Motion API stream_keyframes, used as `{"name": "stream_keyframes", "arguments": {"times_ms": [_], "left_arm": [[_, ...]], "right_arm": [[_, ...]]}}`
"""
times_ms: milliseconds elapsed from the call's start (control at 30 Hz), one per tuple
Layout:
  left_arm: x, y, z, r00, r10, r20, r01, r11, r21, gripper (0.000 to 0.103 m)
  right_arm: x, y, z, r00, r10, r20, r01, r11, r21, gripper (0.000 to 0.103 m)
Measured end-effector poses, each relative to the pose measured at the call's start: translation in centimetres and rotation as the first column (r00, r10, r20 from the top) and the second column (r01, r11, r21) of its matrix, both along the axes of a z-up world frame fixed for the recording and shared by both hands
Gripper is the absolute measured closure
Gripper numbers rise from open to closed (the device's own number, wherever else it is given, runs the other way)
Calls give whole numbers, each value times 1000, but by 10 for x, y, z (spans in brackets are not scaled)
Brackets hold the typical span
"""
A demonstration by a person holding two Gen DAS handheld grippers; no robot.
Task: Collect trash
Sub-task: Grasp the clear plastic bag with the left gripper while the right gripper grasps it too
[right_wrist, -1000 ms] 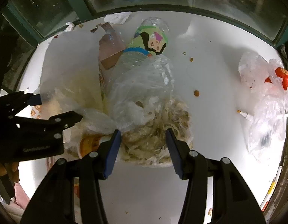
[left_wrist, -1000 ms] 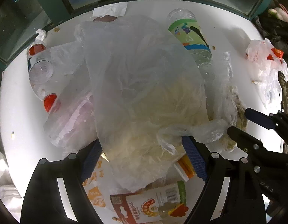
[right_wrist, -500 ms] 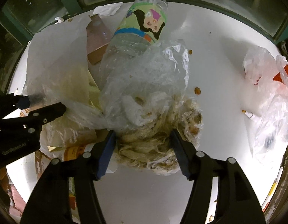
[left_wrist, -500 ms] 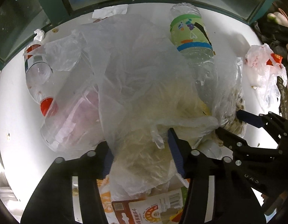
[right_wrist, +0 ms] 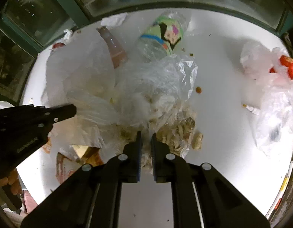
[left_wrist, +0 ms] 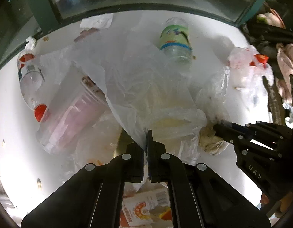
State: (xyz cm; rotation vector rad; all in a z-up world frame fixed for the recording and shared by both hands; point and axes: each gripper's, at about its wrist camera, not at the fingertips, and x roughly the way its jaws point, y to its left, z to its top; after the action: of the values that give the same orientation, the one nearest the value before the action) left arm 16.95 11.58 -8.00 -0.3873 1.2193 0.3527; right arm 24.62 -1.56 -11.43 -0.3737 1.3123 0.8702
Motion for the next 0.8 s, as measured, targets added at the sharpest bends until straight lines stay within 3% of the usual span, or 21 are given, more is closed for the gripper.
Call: {"name": "stream_keyframes", "arguments": {"times_ms": [400, 800], "left_arm": [[-34, -42, 58, 996, -67, 61, 65, 997, 36, 101], [-59, -111, 88, 974, -207, 93, 203, 978, 47, 101]], "right_arm": [[-40, -48, 65, 999, -12, 52, 7, 996, 84, 92], [-81, -107, 103, 991, -85, 102, 73, 991, 114, 92]]}}
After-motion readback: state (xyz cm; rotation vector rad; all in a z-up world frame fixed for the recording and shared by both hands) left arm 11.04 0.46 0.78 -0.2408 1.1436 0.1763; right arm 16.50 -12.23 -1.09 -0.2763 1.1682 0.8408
